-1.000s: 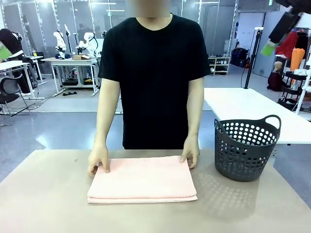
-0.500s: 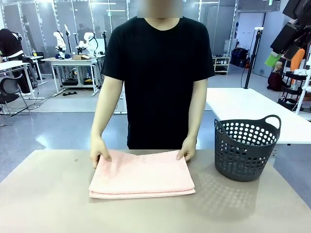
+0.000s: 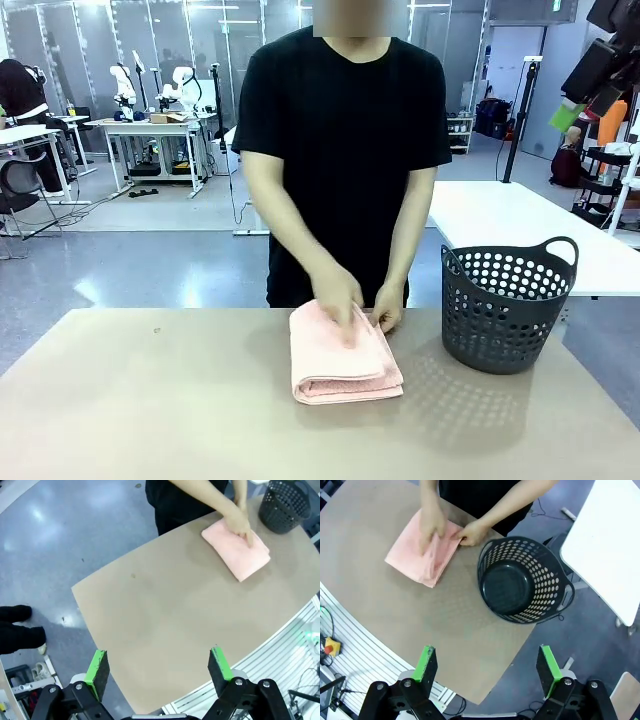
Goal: Fold the towel.
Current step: Release the end of the 100 cm Hotel Towel you were holding, then pick up the 100 cm Hotel Towel and place it on the left side of the table.
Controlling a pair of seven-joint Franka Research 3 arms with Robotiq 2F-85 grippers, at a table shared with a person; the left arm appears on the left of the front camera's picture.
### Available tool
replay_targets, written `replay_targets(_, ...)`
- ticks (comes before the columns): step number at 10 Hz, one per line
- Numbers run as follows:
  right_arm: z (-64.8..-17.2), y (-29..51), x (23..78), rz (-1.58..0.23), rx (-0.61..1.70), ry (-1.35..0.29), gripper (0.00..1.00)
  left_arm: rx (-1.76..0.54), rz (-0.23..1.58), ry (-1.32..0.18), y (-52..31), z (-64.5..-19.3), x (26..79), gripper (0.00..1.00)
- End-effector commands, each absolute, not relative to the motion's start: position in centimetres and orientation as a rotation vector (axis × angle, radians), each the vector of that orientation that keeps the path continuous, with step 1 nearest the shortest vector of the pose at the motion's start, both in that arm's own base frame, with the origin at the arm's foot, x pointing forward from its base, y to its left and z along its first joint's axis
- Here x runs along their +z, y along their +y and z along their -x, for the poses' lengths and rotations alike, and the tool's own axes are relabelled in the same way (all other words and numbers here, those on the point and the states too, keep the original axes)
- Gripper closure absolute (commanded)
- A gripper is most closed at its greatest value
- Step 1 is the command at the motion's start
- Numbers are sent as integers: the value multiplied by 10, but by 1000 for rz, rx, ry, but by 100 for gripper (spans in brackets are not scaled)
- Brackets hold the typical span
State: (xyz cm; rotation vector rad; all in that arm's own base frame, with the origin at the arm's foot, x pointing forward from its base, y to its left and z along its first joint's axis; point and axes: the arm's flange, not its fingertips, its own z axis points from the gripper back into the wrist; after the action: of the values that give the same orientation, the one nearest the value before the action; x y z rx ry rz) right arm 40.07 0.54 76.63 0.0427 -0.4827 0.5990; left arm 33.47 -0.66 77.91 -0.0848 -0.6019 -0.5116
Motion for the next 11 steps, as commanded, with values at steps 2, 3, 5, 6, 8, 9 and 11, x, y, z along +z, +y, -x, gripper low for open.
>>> replay_targets(2, -400, 4, 766, -39, 595, -481, 0, -509, 83, -591, -5, -333, 781, 0)
replay_targets(3, -400, 4, 766, -39, 595, -481, 0, -509, 83, -591, -5, -333, 781, 0)
replay_targets(5, -400, 4, 766, -39, 595, -481, 0, -509, 83, -591, -5, -333, 781, 0)
replay_targets(6, -400, 4, 766, -39, 595, -481, 0, -509, 83, -591, -5, -333, 781, 0)
replay_targets(8, -400, 4, 766, -39, 595, -481, 0, -509, 83, -591, -5, -333, 781, 0)
replay_targets(9, -400, 4, 766, -39, 595, -481, 0, -509, 83, -591, -5, -333, 781, 0)
replay_targets(11, -400, 4, 766, -39, 595, -481, 0, -509, 83, -591, -5, -333, 781, 0)
